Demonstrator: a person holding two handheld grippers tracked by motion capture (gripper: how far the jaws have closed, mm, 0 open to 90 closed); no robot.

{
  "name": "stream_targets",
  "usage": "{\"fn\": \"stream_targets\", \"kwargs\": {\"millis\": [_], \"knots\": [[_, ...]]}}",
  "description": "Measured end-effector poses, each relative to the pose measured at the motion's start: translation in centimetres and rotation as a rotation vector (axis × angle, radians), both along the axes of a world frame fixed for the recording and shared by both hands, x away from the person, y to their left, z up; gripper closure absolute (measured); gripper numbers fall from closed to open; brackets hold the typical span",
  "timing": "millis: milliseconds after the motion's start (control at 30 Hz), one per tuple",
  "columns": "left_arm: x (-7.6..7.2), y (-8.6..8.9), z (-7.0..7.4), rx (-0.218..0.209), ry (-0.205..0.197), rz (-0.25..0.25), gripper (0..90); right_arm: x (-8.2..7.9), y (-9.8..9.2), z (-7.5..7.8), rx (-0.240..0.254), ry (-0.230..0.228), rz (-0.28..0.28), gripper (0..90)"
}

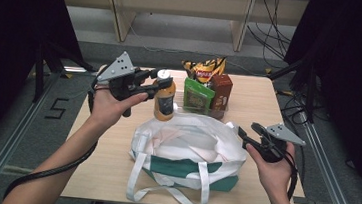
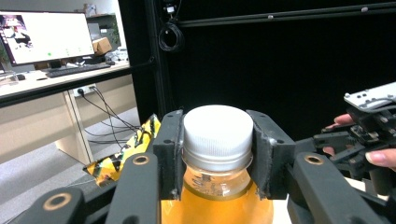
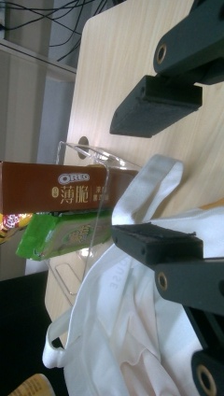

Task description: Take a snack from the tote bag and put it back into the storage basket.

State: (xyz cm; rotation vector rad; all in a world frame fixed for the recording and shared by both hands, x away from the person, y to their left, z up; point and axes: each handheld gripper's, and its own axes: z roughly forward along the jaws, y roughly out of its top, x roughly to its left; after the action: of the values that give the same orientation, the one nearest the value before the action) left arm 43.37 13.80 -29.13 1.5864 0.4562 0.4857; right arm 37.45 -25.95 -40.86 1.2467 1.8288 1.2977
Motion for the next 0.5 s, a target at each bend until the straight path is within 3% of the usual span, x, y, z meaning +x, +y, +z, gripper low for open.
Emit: {"fn": "stream_targets", "kwargs": {"millis": [500], "knots": [[1.7,0.1,0.0,0.003,-0.007,0.014,58.8,-0.1,0.0,0.0,0.006,0.013,-0.013,45.1]]}}
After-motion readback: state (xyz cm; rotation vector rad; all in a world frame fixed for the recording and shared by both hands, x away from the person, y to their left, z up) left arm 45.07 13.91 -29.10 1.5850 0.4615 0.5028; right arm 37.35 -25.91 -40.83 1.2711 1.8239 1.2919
